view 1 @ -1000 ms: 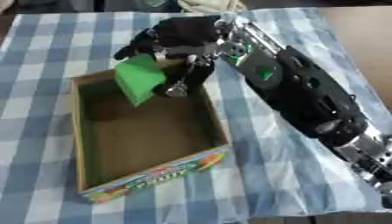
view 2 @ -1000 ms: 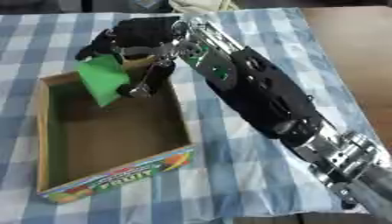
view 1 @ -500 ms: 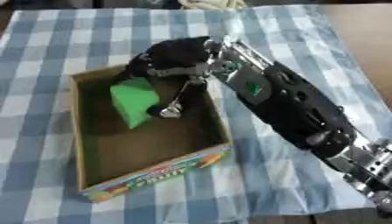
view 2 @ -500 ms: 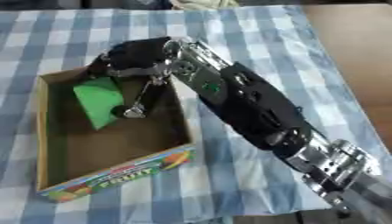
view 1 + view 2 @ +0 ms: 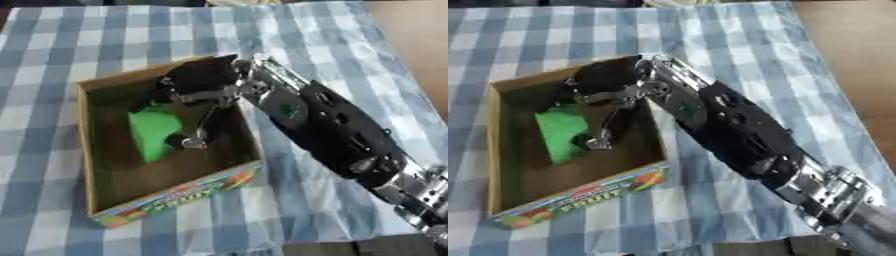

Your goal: Pick up objects on the table and place them in the box.

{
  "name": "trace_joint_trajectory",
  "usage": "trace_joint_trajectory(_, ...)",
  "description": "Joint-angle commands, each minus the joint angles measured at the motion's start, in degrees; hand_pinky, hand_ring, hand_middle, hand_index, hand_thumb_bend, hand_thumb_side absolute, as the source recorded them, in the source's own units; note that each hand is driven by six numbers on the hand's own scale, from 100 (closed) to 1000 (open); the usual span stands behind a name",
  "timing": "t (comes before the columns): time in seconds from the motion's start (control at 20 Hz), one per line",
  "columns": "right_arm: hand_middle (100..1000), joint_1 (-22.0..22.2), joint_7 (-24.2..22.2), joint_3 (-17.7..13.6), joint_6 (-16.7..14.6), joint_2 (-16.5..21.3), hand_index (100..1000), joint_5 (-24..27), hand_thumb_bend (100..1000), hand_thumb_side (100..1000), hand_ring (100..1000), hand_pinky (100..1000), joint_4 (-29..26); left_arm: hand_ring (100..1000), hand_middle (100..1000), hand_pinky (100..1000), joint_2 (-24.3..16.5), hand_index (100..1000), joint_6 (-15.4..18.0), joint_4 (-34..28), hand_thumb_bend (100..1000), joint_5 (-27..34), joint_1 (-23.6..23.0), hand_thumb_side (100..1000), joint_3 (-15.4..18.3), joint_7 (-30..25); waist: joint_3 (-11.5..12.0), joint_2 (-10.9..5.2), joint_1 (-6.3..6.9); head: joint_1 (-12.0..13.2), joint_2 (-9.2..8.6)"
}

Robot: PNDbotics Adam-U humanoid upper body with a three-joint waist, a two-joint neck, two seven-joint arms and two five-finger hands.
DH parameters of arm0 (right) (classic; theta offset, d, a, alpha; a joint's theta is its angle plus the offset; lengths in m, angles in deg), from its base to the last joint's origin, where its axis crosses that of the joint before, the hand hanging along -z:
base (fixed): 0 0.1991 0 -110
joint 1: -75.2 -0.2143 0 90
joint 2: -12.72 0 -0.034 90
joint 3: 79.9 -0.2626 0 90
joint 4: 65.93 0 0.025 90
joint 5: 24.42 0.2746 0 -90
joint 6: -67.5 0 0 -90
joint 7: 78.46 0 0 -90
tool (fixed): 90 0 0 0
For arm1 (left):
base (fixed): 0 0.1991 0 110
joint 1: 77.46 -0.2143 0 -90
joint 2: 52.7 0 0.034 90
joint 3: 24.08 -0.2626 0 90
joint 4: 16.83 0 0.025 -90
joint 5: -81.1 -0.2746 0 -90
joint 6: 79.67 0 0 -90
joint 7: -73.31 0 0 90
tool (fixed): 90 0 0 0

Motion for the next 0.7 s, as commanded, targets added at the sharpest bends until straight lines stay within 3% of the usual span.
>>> trace_joint_trajectory(0.05,975,-1.1,-2.4,-0.5,-1.8,0.9,1000,0.4,172,772,814,834,-1.7,679,680,831,-0.8,844,0.1,-1.1,100,-0.3,0.4,612,0.2,-0.2,-0.1,-1.06,0.44,0.2,0.61)
trace_joint_trajectory(0.45,1000,-1.7,-3.7,-1.1,-1.7,2.7,1000,0.4,239,846,862,860,-4.9,679,680,831,-0.8,844,0.0,-1.1,100,-0.3,0.1,612,0.3,-0.1,-0.7,-1.38,0.60,0.4,0.75)
trace_joint_trajectory(0.7,1000,-2.0,-3.7,-1.5,-1.2,5.4,1000,2.8,267,827,866,865,-8.2,679,681,831,-1.0,844,0.1,-1.1,100,-0.3,-0.2,610,0.4,0.0,-1.2,-1.79,0.63,0.6,0.97)
